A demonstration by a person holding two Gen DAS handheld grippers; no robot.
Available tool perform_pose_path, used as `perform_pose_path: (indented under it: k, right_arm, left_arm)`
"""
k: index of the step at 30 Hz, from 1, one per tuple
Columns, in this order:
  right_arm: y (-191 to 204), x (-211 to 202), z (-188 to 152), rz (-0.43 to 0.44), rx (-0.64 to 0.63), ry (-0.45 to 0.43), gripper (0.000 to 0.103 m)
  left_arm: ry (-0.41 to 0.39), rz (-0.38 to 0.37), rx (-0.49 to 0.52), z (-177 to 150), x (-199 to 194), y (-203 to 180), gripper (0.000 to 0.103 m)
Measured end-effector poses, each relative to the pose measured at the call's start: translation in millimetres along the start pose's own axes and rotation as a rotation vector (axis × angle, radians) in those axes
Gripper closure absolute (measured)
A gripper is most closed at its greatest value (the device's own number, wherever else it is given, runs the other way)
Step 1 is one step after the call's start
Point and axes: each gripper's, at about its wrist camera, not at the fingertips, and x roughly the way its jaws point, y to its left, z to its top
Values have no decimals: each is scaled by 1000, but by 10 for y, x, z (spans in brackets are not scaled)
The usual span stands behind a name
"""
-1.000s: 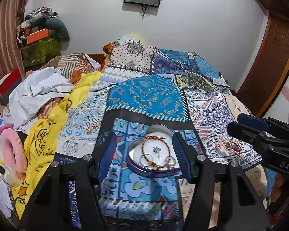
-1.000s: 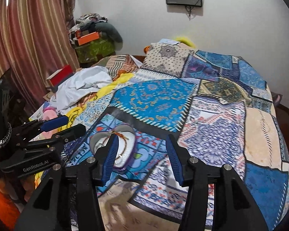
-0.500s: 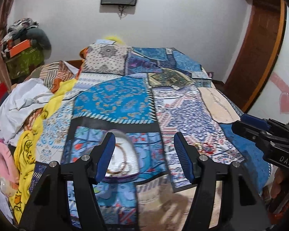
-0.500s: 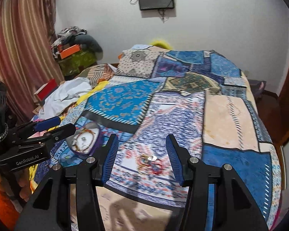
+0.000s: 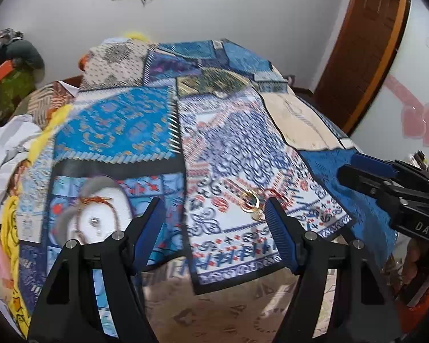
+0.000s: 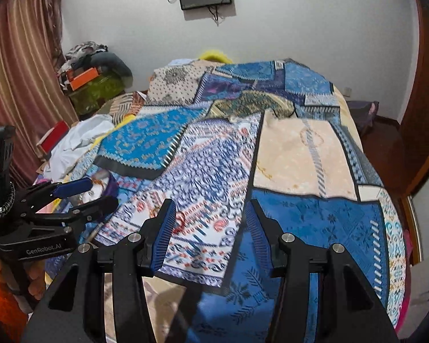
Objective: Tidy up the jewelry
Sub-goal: 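Move both grippers back to the remaining jewelry on the quilt, then grasp the red-and-gold earrings with the left gripper while the right approaches the pile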
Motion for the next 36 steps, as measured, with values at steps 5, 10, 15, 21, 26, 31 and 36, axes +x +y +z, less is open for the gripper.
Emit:
perform_pose_path:
  k: [5,10,15,21,26,31,36]
  right_arm:
    - [-90,99,-91,11,20,36,56]
    - [-168,147,-120,12,36,52,56]
    - [-234,157,-131,19,50,56,56]
    - [-250,188,-156,33,62,68,56]
    - [-197,199,-147,42,50,71,56]
    - [-106,230,-130,63,29,69,56]
    - [66,303,-129,73,-27,69,56]
  left_arm:
    - [47,-33,37,-76,181,-139,38]
    - [78,-60,78,-118,306,-271,48]
    - [70,-91,102,-130,362,-377,66]
    - [67,-91,94,-119,433,-410,82]
    - [61,-86,98,-130,385,-406,96]
    - [48,-74,91,-142,288,-333,96]
    - [24,-66,63,-134,198,-202,96]
